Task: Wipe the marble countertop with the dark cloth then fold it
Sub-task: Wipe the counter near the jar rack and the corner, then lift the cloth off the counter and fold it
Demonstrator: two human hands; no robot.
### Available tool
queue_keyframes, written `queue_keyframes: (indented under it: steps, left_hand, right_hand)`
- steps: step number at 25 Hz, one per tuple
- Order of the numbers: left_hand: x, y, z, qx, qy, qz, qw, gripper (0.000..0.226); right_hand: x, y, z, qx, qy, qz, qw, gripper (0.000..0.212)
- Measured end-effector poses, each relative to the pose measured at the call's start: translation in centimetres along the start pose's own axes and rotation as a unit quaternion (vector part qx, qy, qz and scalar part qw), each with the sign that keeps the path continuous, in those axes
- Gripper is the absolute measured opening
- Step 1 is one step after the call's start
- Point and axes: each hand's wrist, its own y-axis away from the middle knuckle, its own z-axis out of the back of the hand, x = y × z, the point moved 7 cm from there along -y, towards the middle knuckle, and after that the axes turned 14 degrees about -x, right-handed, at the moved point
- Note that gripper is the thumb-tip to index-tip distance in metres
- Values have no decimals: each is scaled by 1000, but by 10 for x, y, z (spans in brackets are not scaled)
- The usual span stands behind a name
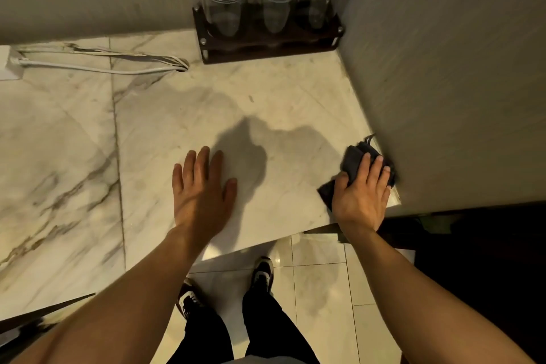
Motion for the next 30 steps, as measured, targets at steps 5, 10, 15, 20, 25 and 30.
queue_keyframes:
  steps: [5, 10, 15, 20, 25, 30]
  left_hand:
    - [4, -2, 11, -11, 60, -13, 998, 55]
    - [27, -1, 22, -3, 78, -19, 997, 50]
    - [43, 10, 44, -14, 92, -19, 995, 44]
    - [47, 24, 74, -31, 100, -12, 994, 48]
    - [32, 47, 91, 43, 204, 34, 978, 54]
    - [21, 68, 107, 252, 428, 248, 832, 30]
  right_hand:
    - [-15, 14, 6, 2, -9, -13, 1000, 64]
    - [-26, 27, 12, -6, -50, -35, 998, 61]
    - [-36, 49, 18, -1, -84, -83, 993, 59]
    - [-13, 93, 33, 57, -152, -125, 979, 55]
    - [37, 159, 64, 231, -349, -240, 876, 39]
    - [103, 216, 101, 456, -528, -394, 598, 40]
